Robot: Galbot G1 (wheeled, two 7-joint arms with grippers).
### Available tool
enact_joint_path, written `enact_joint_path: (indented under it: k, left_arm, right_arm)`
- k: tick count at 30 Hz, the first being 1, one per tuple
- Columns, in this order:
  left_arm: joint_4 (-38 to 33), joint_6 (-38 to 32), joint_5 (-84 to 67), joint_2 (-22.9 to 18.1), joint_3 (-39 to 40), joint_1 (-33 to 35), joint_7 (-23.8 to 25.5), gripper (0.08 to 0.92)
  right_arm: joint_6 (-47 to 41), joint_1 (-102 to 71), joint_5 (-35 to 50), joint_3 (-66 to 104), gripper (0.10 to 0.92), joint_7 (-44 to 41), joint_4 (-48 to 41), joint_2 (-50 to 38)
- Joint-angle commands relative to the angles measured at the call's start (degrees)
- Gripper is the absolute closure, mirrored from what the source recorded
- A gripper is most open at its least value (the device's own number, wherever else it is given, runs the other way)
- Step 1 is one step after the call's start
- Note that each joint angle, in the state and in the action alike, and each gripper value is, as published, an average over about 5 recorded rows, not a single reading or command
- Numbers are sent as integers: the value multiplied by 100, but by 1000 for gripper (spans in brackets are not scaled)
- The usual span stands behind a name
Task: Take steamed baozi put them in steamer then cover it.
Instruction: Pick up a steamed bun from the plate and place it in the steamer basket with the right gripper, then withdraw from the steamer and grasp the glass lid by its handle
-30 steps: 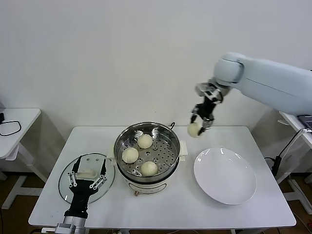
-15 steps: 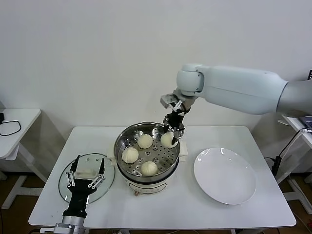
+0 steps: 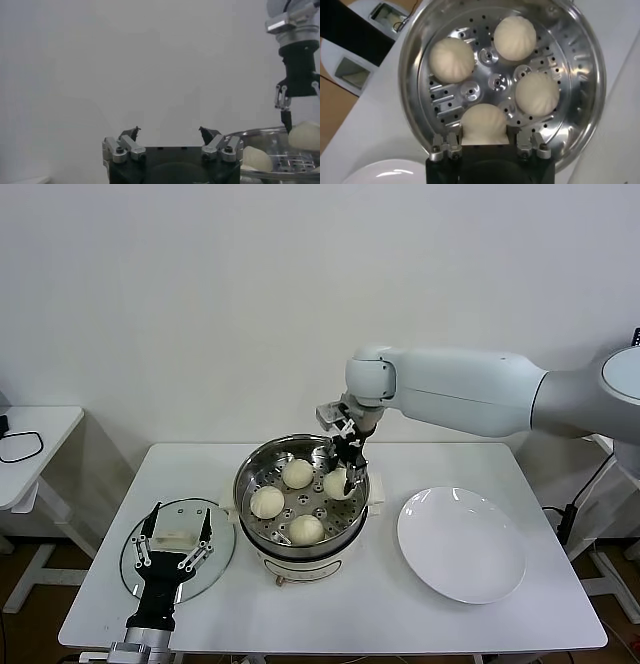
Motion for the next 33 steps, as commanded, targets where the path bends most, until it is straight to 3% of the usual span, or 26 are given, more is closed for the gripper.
enact_joint_path:
  k: [1,12,23,27,30,33]
  left_arm:
    - [1,-11,-1,-4,-1,11,0,177]
    - [6,-21,-2,0,-21,13,-6,177]
    - [-8,16,3,-2,-25,0,-19,177]
    - [-14,41,17,5,-25,-5,-32,177]
    - [-7,53,46,13,-22,-40,-56,177]
    - [27,75,193,26,-20,-125,-119,177]
  right_arm:
    - [-28,-110,-118,-73,406,134,-35,85]
    - [-17,-181,-178,-104,395,154,-24,75]
    - [4,-143,-211,5,227,219,74,-41]
    - [97,-19,-63,316,204,289,285,-346]
    - [336,54,341,658,203,694,491,-731]
    - [1001,39,884,883,203,2208,677,-1181]
